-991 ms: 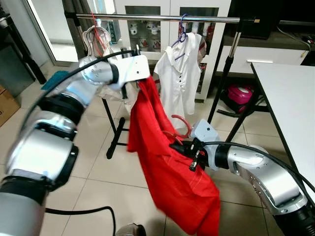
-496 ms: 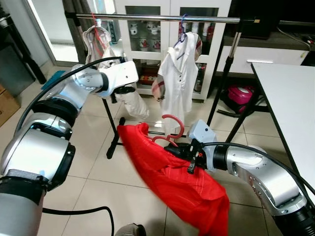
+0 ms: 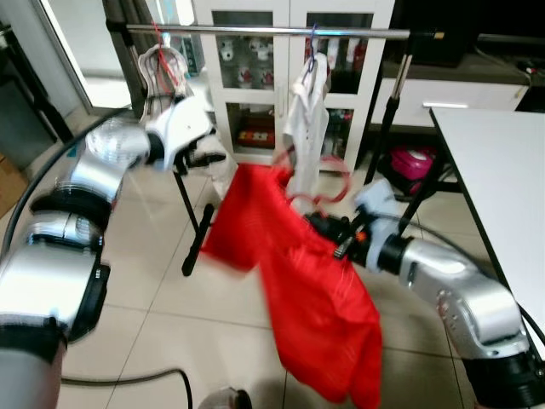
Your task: Hang hanger
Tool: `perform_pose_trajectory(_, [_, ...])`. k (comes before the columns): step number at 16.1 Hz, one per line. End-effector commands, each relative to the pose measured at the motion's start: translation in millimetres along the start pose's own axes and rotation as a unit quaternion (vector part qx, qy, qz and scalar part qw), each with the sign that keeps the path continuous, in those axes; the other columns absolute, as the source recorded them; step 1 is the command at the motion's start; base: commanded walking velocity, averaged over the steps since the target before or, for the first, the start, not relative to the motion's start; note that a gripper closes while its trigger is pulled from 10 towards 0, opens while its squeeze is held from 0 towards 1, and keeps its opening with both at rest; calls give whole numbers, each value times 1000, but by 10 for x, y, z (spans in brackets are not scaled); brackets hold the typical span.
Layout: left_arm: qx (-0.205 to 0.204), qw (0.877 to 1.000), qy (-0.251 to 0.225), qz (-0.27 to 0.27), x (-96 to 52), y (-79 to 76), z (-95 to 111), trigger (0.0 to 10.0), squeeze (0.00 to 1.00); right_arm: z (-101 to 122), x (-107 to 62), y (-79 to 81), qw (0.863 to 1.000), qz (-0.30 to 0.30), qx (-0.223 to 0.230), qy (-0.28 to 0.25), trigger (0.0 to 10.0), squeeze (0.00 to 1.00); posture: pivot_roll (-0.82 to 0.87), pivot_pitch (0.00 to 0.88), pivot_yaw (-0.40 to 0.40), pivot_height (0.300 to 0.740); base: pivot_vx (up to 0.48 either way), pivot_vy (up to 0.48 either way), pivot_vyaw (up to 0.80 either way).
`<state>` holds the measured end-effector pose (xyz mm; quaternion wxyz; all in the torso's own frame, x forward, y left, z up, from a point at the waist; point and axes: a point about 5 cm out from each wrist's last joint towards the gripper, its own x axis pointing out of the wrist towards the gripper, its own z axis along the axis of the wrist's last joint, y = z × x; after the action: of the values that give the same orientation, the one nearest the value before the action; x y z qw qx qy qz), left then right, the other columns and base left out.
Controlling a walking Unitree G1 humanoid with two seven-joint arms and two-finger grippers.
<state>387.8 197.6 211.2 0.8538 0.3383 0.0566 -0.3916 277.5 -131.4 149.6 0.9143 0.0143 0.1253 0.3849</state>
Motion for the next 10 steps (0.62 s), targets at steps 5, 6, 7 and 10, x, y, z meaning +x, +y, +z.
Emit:
perform_pose_trajectory(5, [-186, 970, -115, 105, 260, -426, 14, 10000, 1000, 211, 118, 37, 997, -28, 0, -70, 10000, 0, -137, 0, 63, 740, 0, 0, 0])
perform_pose_trajectory(6, [-186, 970, -115, 105, 260, -426, 14, 10000, 1000, 211, 118, 37, 997, -28, 0, -70, 10000, 0, -137, 0, 63, 740, 0, 0, 0])
perform_pose_trajectory(7, [-220, 960, -106, 136, 303, -519, -27, 10000, 1000, 233, 140, 60, 996, -38, -9, -75, 10000, 0, -140, 0, 62, 740, 0, 0, 0])
perform_pose_trajectory(10, [-277, 945, -107, 137, 412, -652, 58, 10000, 1000, 234, 194, 156, 996, -37, -32, -71, 10000, 0, -148, 0, 66, 740, 0, 0, 0])
